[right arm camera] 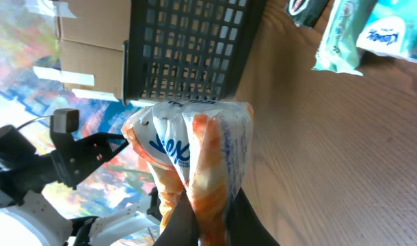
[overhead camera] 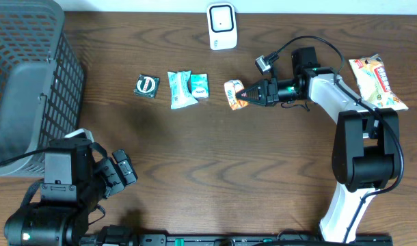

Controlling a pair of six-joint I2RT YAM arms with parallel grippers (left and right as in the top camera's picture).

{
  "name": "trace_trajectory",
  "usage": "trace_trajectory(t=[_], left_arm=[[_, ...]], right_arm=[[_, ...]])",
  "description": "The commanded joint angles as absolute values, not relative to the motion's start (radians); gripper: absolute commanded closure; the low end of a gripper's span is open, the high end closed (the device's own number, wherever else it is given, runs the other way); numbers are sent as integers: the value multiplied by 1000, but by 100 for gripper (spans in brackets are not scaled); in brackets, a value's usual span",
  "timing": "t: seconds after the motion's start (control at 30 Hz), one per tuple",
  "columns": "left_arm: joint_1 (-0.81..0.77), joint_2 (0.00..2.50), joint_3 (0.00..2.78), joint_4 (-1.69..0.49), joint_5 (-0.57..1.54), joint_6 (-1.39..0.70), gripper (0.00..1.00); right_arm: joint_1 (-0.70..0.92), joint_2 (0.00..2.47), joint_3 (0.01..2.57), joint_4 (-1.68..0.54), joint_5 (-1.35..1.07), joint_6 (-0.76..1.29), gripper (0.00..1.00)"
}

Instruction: Scan the item barcode

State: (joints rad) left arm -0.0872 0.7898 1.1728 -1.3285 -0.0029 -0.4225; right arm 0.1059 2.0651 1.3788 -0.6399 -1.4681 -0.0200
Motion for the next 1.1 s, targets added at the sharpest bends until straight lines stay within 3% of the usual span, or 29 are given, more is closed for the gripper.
trace_trajectory(t=[0.0, 0.87, 1.07], left_arm=[[-89, 790, 1174, -1331, -9, -428, 2], [-89, 790, 1174, -1331, -9, -428, 2], [-89, 790, 1174, -1331, -9, -428, 2]], right_arm=[[104, 2054, 1372, -635, -1546, -47, 99], [105, 2048, 1372, -692, -1562, -47, 99], [105, 1979, 1372, -768, -1540, -140, 99]])
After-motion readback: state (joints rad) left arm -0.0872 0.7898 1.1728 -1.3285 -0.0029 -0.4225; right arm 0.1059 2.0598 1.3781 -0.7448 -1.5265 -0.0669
